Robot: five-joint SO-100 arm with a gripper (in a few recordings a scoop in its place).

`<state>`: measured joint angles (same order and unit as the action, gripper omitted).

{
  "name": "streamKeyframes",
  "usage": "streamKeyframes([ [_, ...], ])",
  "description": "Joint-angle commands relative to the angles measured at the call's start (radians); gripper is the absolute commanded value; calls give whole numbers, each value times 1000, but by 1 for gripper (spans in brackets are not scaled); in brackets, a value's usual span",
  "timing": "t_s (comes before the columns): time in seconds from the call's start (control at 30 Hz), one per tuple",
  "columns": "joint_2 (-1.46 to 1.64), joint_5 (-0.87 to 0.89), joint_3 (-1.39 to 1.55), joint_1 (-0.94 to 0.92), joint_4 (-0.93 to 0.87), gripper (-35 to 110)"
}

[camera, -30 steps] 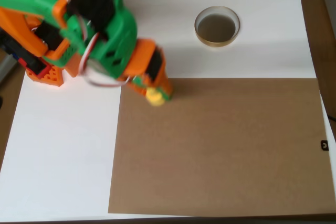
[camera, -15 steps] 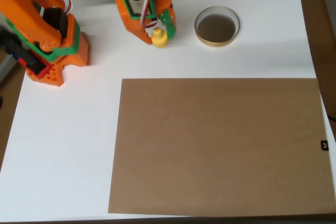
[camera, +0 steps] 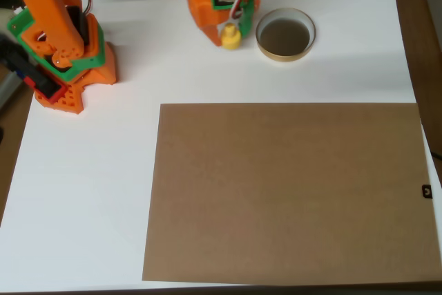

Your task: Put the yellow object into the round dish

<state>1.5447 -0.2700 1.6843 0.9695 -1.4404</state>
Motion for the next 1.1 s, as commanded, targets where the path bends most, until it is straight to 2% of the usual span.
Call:
streamKeyframes([
  [0.0, -12, -6, -118, 26, 5, 0],
  [0.43, -169, 32, -288, 57, 87, 0],
  [0.77, -313, 52, -506, 101, 32, 0],
  [1.07, -388, 60, -535, 126, 51, 0],
])
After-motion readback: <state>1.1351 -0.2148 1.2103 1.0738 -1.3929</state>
